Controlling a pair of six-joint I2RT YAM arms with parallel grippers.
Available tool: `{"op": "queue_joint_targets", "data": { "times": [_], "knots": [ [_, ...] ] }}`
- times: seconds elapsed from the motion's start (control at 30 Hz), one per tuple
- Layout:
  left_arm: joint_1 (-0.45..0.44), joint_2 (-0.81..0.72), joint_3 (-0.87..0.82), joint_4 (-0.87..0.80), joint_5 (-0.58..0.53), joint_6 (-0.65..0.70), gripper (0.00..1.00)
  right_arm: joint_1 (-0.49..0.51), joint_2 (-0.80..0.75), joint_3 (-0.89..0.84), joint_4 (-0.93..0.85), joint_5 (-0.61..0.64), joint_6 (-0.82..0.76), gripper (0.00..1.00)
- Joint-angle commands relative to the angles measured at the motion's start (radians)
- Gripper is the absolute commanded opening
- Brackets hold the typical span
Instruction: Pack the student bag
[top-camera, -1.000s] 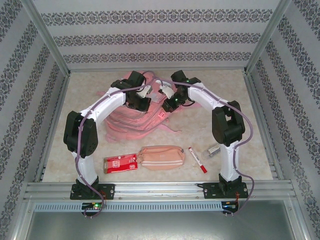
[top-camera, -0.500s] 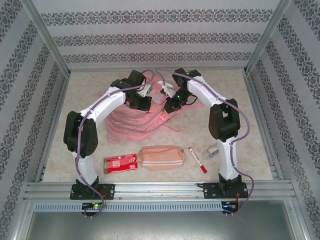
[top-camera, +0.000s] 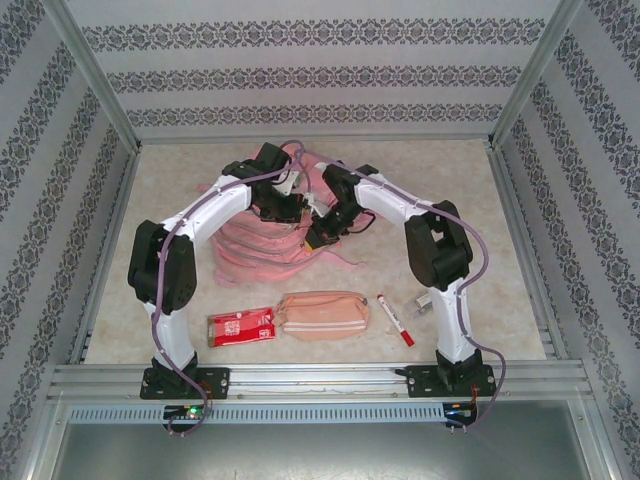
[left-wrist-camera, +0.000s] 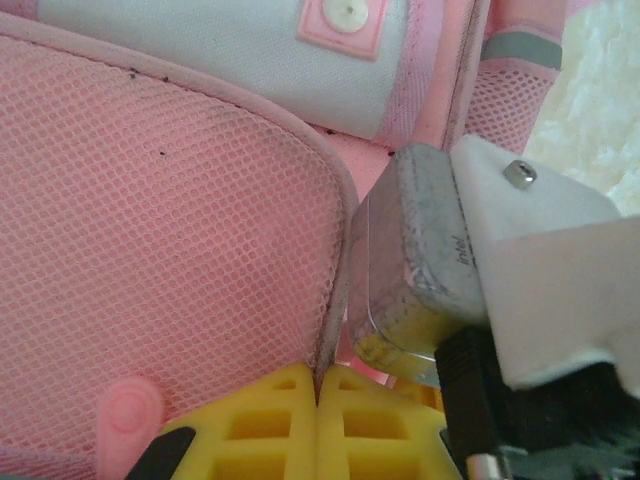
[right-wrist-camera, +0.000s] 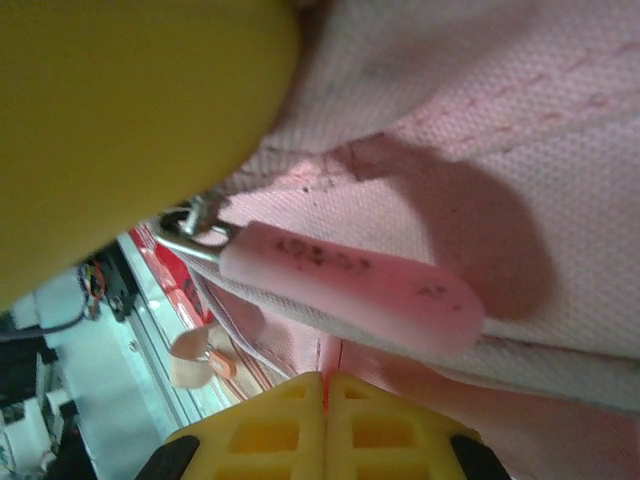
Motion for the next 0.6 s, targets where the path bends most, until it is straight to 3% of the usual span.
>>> {"op": "queue_joint_targets", "data": {
  "times": [0.0,0.17,0.4,0.53,0.57],
  "knots": [
    [0.007,-0.001,0.003,0.138,0.045,-0.050,0.00,0.041,-0.087,-0.108,0.198,-0.153,0.125,0.00],
    [0.006,-0.003,-0.010,0.177,0.044,-0.075,0.00,0.016,-0.234,-0.321,0.452,-0.140,0.275,0.00],
    [0.007,0.000,-0.020,0.202,0.036,-0.081,0.00,-0.074,-0.438,-0.578,0.761,0.031,0.556,0.30],
    [0.010,-0.003,-0.025,0.233,0.020,-0.075,0.00,-0.109,-0.514,-0.624,0.763,0.171,0.648,0.39],
    [0.011,-0.004,-0.021,0.235,0.019,-0.079,0.04,-0.109,-0.524,-0.624,0.750,0.219,0.678,0.41]
  ]
}}
